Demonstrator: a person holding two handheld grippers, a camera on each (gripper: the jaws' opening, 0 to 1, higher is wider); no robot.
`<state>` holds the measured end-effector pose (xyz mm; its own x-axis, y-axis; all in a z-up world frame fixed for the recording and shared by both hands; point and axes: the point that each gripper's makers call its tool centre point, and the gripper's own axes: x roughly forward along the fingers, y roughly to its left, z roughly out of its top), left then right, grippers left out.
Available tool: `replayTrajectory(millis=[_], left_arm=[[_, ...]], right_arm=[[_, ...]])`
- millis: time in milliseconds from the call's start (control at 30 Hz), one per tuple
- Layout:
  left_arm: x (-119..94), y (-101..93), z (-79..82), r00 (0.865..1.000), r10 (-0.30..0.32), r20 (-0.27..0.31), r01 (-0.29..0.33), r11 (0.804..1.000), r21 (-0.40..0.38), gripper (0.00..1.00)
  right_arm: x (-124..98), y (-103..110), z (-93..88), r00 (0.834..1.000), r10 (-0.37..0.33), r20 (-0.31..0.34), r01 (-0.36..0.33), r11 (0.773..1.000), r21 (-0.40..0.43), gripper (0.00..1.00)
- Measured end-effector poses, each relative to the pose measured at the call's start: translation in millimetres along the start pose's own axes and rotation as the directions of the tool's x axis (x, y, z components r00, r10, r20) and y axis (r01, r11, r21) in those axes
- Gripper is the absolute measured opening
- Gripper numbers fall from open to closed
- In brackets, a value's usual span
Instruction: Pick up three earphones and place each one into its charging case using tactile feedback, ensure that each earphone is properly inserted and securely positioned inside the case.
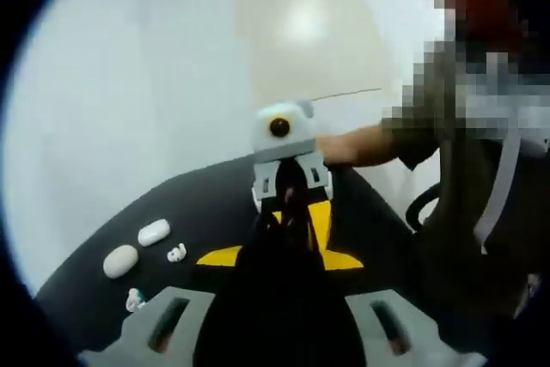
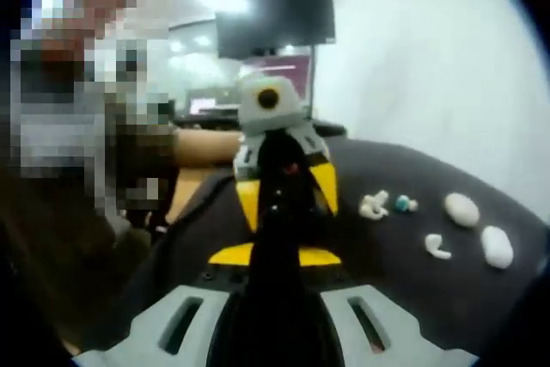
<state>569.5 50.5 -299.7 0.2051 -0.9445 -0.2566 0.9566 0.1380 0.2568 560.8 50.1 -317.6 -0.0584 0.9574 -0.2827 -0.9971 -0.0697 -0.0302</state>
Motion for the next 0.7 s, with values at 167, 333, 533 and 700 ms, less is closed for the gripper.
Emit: replayTrajectory(millis=[167, 333, 533, 700], left_arm=[[-2, 2.5, 5.0, 1.0, 0.017, 0.004, -0.017, 0.999, 0.037, 0.28], [-4, 3.2, 11.3, 0.999, 0.028, 0.024, -0.03, 0.998, 0.052, 0.28], [-5, 5.9, 13.2, 0.999, 0.027, 0.039, -0.027, 1.0, 0.0, 0.26], [-5, 9.5, 11.0, 0.999, 0.041, 0.033, -0.04, 0.999, -0.034, 0.25]], right_arm=[[-3, -4, 0.6, 1.0, 0.009, 0.011, -0.01, 0.997, 0.081, 0.18], [-4, -5, 2.4, 0.999, 0.021, 0.028, -0.024, 0.988, 0.149, 0.18], [-10, -2, 15.2, 0.993, 0.039, 0.107, -0.061, 0.976, 0.209, 0.2], [-9, -3, 16.8, 0.993, 0.03, 0.117, -0.058, 0.967, 0.247, 0.2]])
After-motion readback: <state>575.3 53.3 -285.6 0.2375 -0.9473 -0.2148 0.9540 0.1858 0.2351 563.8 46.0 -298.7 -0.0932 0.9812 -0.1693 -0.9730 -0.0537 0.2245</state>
